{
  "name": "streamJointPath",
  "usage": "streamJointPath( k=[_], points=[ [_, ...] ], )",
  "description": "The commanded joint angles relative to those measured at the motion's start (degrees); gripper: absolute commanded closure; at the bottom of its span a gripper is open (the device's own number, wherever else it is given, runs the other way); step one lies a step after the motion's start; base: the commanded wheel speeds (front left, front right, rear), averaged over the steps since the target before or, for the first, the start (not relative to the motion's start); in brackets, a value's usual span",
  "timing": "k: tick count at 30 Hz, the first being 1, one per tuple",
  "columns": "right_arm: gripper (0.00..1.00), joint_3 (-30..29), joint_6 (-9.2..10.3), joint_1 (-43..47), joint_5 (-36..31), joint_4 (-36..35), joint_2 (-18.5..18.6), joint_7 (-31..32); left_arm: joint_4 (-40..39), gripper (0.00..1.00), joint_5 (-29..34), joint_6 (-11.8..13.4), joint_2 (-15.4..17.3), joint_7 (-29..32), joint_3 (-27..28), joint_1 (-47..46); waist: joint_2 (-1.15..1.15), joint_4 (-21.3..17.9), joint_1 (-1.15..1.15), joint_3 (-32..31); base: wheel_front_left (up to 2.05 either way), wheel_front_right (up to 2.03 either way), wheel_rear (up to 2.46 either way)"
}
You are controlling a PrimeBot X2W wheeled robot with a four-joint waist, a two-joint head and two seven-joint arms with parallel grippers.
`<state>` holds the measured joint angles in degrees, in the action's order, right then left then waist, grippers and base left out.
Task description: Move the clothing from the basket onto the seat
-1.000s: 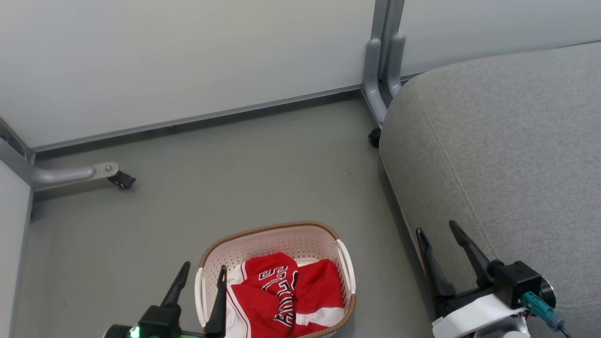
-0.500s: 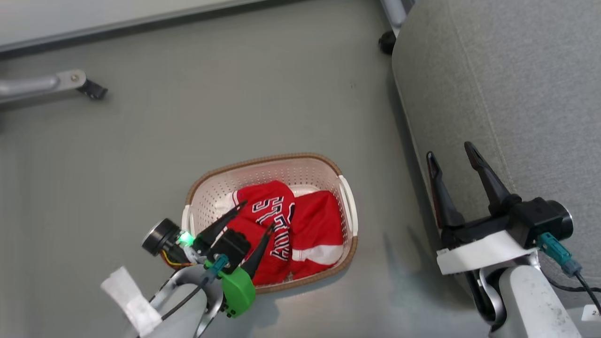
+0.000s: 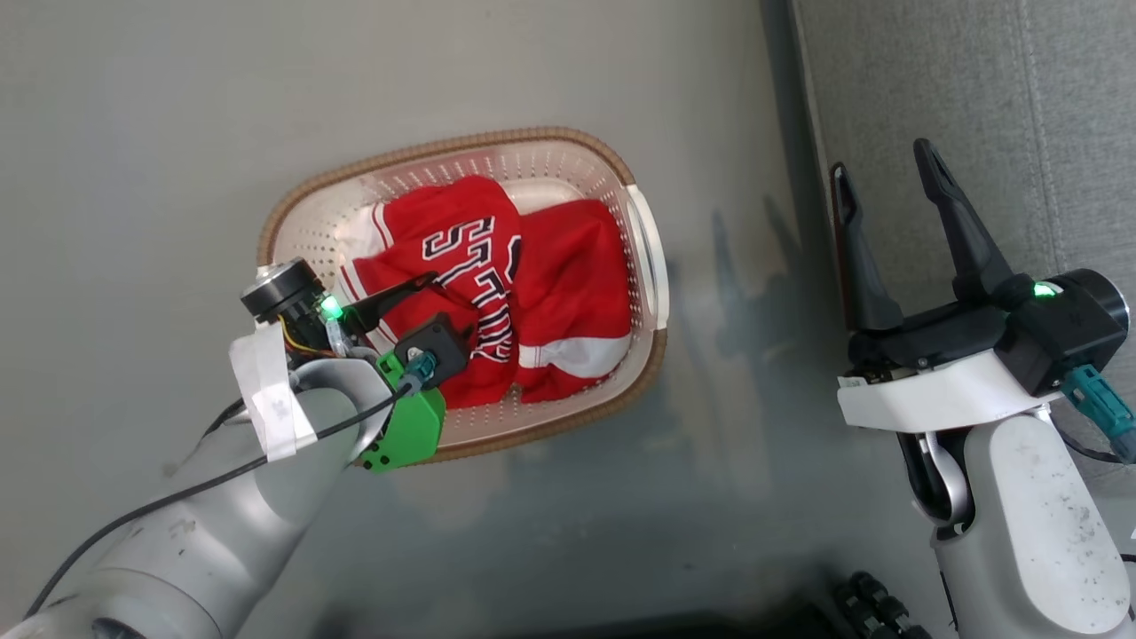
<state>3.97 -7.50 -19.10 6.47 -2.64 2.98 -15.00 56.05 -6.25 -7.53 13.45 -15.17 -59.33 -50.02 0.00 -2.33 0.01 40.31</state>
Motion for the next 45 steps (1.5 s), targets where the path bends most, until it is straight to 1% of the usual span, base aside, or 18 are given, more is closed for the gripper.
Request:
streamJointPath(
  k=[1, 4, 8, 12, 21, 25, 30, 31, 32, 33, 40, 45],
  points=[
    [0.00, 0.06, 0.02, -1.16, 0.09, -0.52, -0.02, -0.28, 1.56, 0.00, -0.93, 0.12, 0.40, 0.03, -1.38, -2.26, 0.00, -3.34, -0.01, 9.03, 0.00, 0.00, 0.00],
    [0.00, 0.21, 0.02, -2.00, 0.66, -0.95, -0.07, -0.28, 4.63, 0.00, -3.15, 0.12, 0.21, 0.02, -4.93, -4.74, 0.00, -3.95, -0.01, 11.43, 0.00, 0.00, 0.00],
    [0.00, 0.62, 0.02, -3.14, 2.26, -1.56, -0.07, -0.28, 6.79, 0.00, -5.19, 0.12, 0.49, 0.03, -8.95, -7.67, 0.00, -4.66, -0.01, 14.55, 0.00, 0.00, 0.00],
    [0.00, 1.40, 0.02, -4.44, 3.55, -1.84, -0.06, -0.28, 8.53, 0.00, -6.37, 0.12, 1.10, 0.03, -11.10, -9.95, 0.00, -5.37, -0.01, 17.26, 0.00, 0.00, 0.00],
    [0.00, 2.41, 0.04, -5.53, 6.04, -1.89, 0.07, -0.14, 14.09, 0.00, -5.81, 0.12, 1.25, 0.86, -13.02, -13.74, 0.00, -6.80, -0.01, 21.11, 0.00, 0.00, 0.00],
    [0.00, 2.37, 0.05, -5.61, 6.59, -1.79, 0.16, -0.13, 15.49, 0.00, -5.45, 0.46, 1.54, 0.96, -13.18, -15.04, 0.00, -7.06, -0.01, 22.07, 0.00, 0.00, 0.00],
    [0.00, 2.81, 0.05, -5.80, 7.05, -1.73, 0.24, -0.08, 16.56, 0.00, -5.41, 0.90, 1.41, 2.68, -13.32, -15.81, 0.00, -7.24, -0.01, 22.80, 0.00, 0.00, 0.00],
    [0.00, 2.96, 0.06, -5.92, 7.04, -1.67, 0.24, -0.08, 16.71, 0.43, -5.42, 0.92, 1.40, 2.93, -13.32, -15.90, 0.00, -7.27, -0.01, 22.90, 0.00, 0.00, 0.00],
    [0.00, 3.06, 0.05, -6.00, 7.13, -1.62, 0.24, -0.07, 16.81, 0.57, -5.56, 0.96, 1.40, 3.14, -13.33, -15.91, 0.00, -7.30, -0.01, 22.94, 0.00, 0.00, 0.00],
    [0.00, 3.17, 0.05, -6.08, 7.19, -1.55, 0.26, -0.08, 16.97, 1.00, -5.81, 0.95, 1.40, 3.44, -13.32, -15.87, 0.00, -7.31, -0.01, 22.96, 0.00, 0.00, 0.00],
    [0.00, 3.68, 0.11, -6.33, 7.49, -1.09, 0.26, -0.10, 17.36, 1.00, -6.50, 0.80, 0.77, 3.65, -13.28, -14.12, 0.00, -7.26, -0.01, 21.37, 0.00, 0.00, 0.00],
    [0.00, 4.04, 0.13, -5.70, 7.63, -0.68, 0.31, -0.17, 17.47, 1.00, -8.10, 1.65, 0.27, 2.29, -12.43, -11.64, 0.00, -6.93, -0.01, 17.53, 0.00, 0.00, 0.00]
  ],
)
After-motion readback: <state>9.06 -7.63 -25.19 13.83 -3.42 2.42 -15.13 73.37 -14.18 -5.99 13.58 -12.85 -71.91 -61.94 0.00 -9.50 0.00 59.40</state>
